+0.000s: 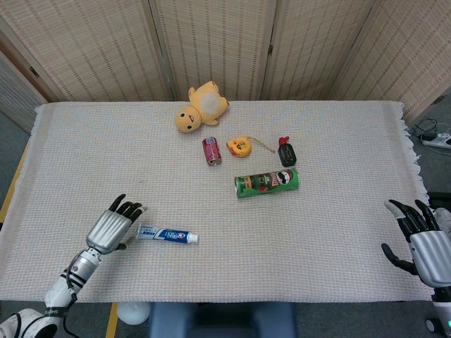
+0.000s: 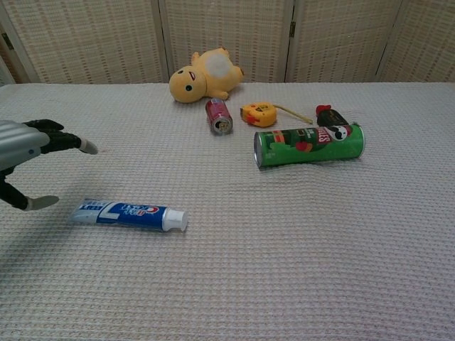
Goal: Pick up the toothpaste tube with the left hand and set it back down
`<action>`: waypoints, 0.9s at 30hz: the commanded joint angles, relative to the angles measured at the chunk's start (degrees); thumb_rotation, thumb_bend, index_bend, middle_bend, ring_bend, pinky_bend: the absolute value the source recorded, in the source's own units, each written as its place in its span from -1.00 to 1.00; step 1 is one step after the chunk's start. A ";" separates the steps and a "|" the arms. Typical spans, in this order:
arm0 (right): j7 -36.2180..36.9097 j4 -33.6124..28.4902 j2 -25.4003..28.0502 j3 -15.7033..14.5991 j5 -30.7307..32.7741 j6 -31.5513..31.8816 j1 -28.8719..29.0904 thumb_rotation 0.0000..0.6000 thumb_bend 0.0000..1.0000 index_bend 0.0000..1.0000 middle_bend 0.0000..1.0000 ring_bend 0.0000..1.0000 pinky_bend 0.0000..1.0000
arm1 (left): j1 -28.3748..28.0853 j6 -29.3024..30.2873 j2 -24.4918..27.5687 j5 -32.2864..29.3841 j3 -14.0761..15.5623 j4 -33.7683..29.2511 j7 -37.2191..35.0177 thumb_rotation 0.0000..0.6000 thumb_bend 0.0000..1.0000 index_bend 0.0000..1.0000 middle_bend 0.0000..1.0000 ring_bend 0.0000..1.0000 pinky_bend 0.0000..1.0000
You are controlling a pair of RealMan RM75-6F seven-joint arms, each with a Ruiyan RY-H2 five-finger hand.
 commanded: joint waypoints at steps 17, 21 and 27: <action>0.55 0.71 -0.54 -0.03 0.35 -0.83 0.26 1.00 -0.21 -0.82 -0.68 -0.70 -0.92 | -4.21 -2.89 -10.51 -4.57 1.30 3.01 7.45 1.00 -0.28 -0.48 -0.61 -0.56 -0.79; 0.68 0.84 -0.49 -0.11 0.50 -0.85 0.14 1.00 -0.21 -0.82 -0.68 -0.70 -0.92 | -4.77 -2.73 -12.64 -5.26 1.13 4.91 7.65 1.00 -0.26 -0.44 -0.55 -0.50 -0.73; 1.17 1.25 -0.51 -0.24 0.80 -0.67 -0.22 1.00 -0.21 -0.82 -0.68 -0.70 -0.92 | -4.80 -1.14 -14.14 -5.30 1.24 6.85 7.02 1.00 -0.26 -0.38 -0.46 -0.43 -0.67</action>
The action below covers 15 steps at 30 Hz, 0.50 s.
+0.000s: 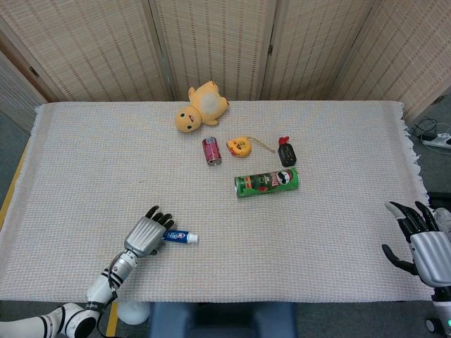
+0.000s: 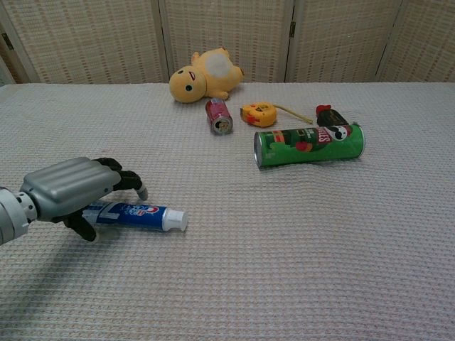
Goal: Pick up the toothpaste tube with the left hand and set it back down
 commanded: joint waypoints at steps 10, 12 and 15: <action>0.02 0.04 0.00 -0.03 0.02 -0.33 0.11 1.00 -0.21 -0.82 -0.65 -0.70 -0.93 | -0.04 2.50 -1.89 2.12 1.29 3.26 -3.62 1.00 -0.22 -0.27 -0.32 -0.30 -0.60; -0.02 -0.02 0.07 -0.02 0.06 -0.30 0.06 1.00 -0.21 -0.82 -0.65 -0.70 -0.92 | -0.10 2.58 -2.19 2.19 1.41 3.75 -3.99 1.00 -0.22 -0.26 -0.31 -0.29 -0.60; -0.10 -0.09 0.11 -0.03 0.11 -0.34 0.04 1.00 -0.21 -0.82 -0.65 -0.70 -0.93 | -0.10 3.03 -2.62 2.50 1.55 4.49 -4.73 1.00 -0.21 -0.23 -0.28 -0.26 -0.58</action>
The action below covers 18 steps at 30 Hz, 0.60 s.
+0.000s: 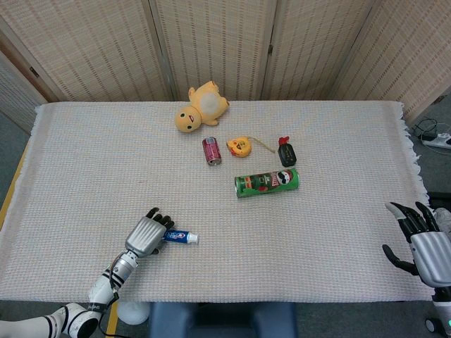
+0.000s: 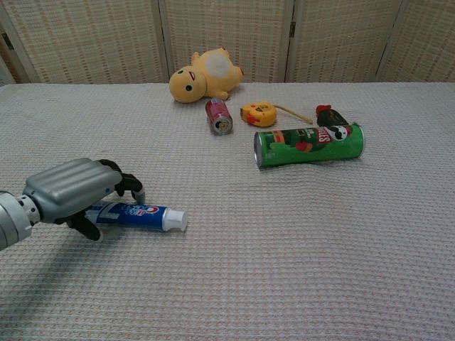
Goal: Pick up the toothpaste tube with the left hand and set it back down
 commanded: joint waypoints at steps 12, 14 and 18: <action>-0.88 -0.74 0.11 0.03 0.07 -0.58 0.26 1.00 -0.21 -0.82 -0.65 -0.70 -0.92 | -0.53 4.92 -2.92 6.27 1.22 8.54 -13.44 1.00 0.13 0.22 0.22 0.19 -0.19; -1.09 -0.93 0.16 0.03 -0.03 -0.56 0.28 1.00 -0.21 -0.82 -0.64 -0.70 -0.92 | -0.93 5.61 -3.04 7.69 1.60 10.32 -16.73 1.00 0.23 0.30 0.31 0.28 0.05; -1.54 -1.36 0.18 0.10 -0.69 -0.22 0.42 1.00 -0.21 -0.82 -0.64 -0.70 -0.92 | -1.61 9.40 -3.12 11.39 2.21 14.09 -24.30 1.00 0.29 0.43 0.44 0.43 0.36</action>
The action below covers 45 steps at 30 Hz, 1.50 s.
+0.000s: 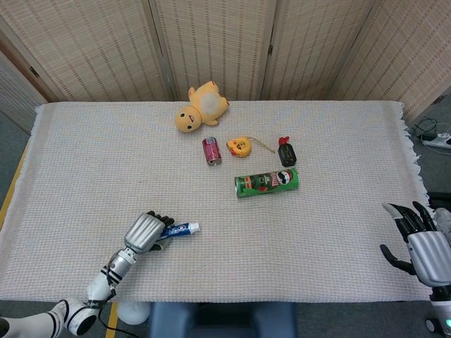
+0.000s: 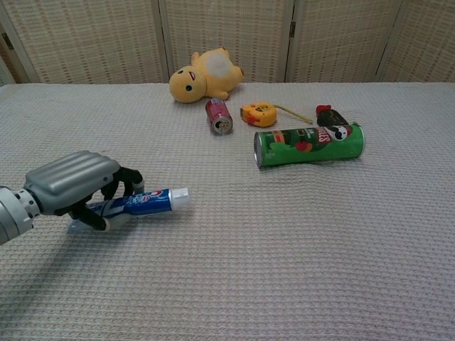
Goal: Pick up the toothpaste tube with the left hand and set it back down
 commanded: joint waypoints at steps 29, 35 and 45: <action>-16.81 -15.74 -9.97 7.82 -6.03 -15.06 18.74 1.00 -0.21 -0.86 -0.81 -0.83 -0.93 | -7.52 4.92 13.46 4.66 -5.27 -22.10 -7.42 1.00 0.29 0.51 0.54 0.55 0.44; -19.92 -16.66 -13.74 9.59 -3.86 -18.13 22.28 1.00 -0.21 -0.86 -0.81 -0.83 -0.93 | -7.61 4.52 14.73 4.07 -5.64 -25.37 -5.09 1.00 0.29 0.52 0.54 0.57 0.43; -24.57 -16.16 -19.27 10.50 -1.68 -20.57 26.06 1.00 -0.21 -0.86 -0.81 -0.83 -0.93 | -7.45 4.69 16.16 4.00 -5.86 -29.42 -2.07 1.00 0.29 0.52 0.54 0.57 0.44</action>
